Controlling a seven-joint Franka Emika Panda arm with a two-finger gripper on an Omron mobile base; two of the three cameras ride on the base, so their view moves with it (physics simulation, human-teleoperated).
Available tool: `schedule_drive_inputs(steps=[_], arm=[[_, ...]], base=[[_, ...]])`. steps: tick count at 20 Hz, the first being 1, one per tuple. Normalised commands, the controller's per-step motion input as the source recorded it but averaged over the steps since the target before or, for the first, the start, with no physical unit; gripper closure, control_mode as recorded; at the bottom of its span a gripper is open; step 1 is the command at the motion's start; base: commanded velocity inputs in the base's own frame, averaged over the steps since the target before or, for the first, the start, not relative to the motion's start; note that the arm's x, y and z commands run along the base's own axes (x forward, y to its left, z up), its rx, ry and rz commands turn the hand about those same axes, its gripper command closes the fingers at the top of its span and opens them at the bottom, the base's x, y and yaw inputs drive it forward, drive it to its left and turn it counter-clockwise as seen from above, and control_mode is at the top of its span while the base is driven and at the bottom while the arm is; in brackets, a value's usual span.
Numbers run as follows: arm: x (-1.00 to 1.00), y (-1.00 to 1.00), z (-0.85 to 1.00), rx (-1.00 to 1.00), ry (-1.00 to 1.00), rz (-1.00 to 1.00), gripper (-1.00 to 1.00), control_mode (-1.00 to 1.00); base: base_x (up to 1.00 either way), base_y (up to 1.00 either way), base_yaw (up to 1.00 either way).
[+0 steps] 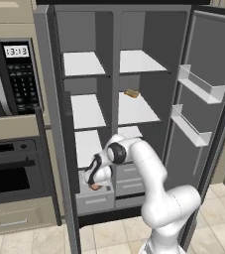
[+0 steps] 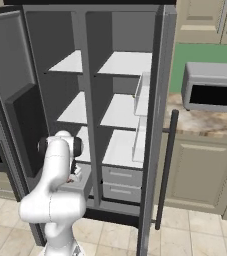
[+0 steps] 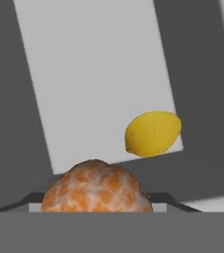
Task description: Take the lemon and tangerine from the fridge shelf and place them in the freezer drawer to begin freezing them.
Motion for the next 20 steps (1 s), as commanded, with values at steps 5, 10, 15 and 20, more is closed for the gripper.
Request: schedule_drive_inputs(steps=[5, 10, 15, 20], arm=[[0.34, 0.00, -0.25, -0.01, 0.00, -0.05, 1.00, -1.00], [0.36, 0.00, -0.30, 0.00, 0.01, -0.04, 1.00, -1.00], [0.27, 0.00, -0.36, 0.00, 0.02, -0.03, 1.00, -1.00], [0.04, 0.00, -0.48, 0.00, 0.05, 0.00, 1.00, -1.00]], base=[[0.00, 0.00, 0.00], [0.00, 0.00, 0.00], [0.00, 0.00, 0.00], [0.00, 0.00, 0.00]])
